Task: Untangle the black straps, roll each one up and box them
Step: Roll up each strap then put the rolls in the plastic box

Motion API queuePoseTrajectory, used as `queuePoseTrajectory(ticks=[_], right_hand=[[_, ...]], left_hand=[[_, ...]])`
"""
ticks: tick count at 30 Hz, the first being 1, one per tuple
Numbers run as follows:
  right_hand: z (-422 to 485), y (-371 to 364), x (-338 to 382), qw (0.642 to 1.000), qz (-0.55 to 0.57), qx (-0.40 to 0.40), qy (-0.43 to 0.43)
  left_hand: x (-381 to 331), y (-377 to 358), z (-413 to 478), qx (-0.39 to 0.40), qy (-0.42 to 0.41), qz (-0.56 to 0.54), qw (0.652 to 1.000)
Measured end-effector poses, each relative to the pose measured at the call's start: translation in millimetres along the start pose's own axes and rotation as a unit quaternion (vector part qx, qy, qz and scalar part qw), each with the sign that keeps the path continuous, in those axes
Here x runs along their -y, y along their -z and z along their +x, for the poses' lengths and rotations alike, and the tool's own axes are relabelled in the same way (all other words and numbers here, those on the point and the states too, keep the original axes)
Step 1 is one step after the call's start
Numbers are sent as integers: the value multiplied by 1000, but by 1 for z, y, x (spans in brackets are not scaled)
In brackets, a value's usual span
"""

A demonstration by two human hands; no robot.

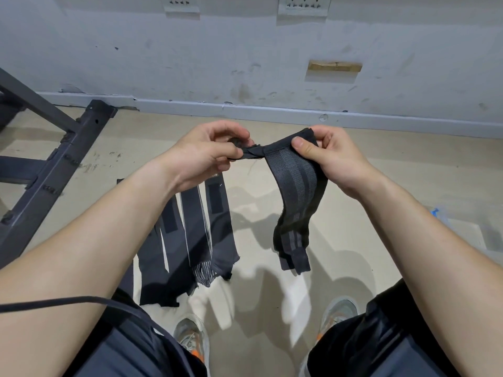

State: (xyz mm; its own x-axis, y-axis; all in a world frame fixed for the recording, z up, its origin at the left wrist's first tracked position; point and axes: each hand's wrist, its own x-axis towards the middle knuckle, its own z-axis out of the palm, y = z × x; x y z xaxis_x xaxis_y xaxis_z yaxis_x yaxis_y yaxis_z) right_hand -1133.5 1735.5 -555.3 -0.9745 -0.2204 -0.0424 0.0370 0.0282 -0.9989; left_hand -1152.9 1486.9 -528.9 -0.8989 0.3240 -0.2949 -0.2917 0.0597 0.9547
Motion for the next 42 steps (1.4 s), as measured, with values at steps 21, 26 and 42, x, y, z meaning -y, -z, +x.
queuePoseTrajectory(ticks=[21,26,42], right_hand=[[-4,-2,2,993,-110,29,21],[-4,-5,1,992,-116,43,15],[-8,-39,-18,955,-243,-157,63]], left_hand=[[15,-16,-9,-81,-189,393,896],[25,-27,-5,40,-100,320,941],[34,-47,2,-315,-89,211,921]])
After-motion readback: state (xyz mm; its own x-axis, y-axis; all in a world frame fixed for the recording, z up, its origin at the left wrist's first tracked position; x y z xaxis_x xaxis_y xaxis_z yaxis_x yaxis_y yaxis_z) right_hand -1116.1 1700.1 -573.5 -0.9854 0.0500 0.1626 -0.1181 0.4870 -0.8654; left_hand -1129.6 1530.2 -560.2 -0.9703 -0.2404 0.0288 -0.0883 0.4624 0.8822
